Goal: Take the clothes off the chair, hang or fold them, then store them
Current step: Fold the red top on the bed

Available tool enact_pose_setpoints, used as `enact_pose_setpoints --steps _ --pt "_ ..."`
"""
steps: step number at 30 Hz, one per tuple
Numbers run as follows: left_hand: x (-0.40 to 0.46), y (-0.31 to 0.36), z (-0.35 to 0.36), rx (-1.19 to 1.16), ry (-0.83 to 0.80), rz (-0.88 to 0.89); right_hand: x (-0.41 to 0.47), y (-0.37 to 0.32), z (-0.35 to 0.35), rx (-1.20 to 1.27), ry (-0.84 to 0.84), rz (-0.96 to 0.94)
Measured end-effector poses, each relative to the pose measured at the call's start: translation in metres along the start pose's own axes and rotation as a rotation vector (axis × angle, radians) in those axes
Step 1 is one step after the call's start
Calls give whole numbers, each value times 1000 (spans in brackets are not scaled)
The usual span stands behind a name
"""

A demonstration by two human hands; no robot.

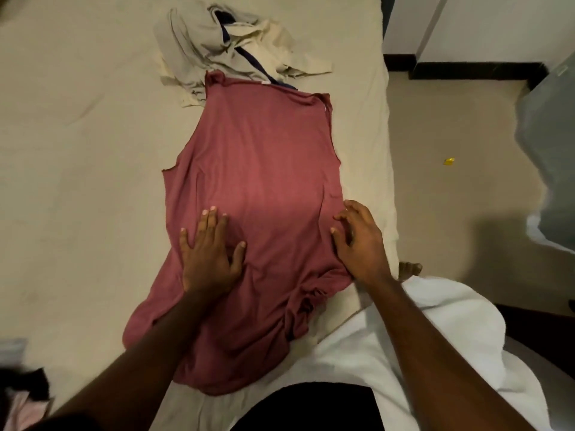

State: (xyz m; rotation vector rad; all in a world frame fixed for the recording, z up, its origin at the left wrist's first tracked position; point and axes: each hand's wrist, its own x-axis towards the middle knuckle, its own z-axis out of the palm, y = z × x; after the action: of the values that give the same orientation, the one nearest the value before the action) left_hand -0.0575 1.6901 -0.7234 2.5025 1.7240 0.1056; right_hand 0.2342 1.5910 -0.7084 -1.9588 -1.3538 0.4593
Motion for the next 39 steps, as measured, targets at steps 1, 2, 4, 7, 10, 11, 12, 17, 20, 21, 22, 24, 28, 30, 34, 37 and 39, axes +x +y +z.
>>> enact_pose_setpoints --steps 1,2,4,7,10,11,12,17,20,21,22,24,28,30,34,37,39 --pt "-2 -2 3 10 9 -5 -10 0 1 -3 -15 -6" --pt "-2 -2 2 18 16 -20 -19 -2 2 -9 -17 2" --pt "7 2 0 17 -6 -23 -31 -9 1 12 41 70" --pt "3 3 -1 35 -41 -7 -64 -29 7 85 158 207" --pt "-1 0 1 35 -27 18 -93 -45 22 176 250 237" --pt "0 -1 2 33 -19 30 -100 -48 27 195 280 221" --pt "1 -1 4 25 -10 35 -107 -50 31 196 309 195" --pt "-4 -4 -2 -94 34 57 -143 -65 47 159 465 167" --pt "-29 -19 -20 -374 86 60 -166 -73 49 64 381 210" --pt "-43 -27 -28 -431 134 22 -170 -73 47 50 327 252" --pt "-58 -38 -35 -425 178 -49 -173 -72 45 57 273 295" --pt "-89 -67 -52 -342 192 -271 -178 -72 39 94 210 341" --pt "-118 -113 -67 -429 -106 -493 -187 -69 23 540 269 390" --pt "-120 -118 -69 -524 -194 -414 -192 -70 11 948 304 516" --pt "-119 -111 -81 -1131 -146 -497 -210 -56 -9 824 428 780" --pt "-118 -115 -90 -1667 -267 -644 -221 -42 -15 380 508 797" --pt "-125 -125 -92 -1684 -413 -612 -223 -42 -17 199 381 766"
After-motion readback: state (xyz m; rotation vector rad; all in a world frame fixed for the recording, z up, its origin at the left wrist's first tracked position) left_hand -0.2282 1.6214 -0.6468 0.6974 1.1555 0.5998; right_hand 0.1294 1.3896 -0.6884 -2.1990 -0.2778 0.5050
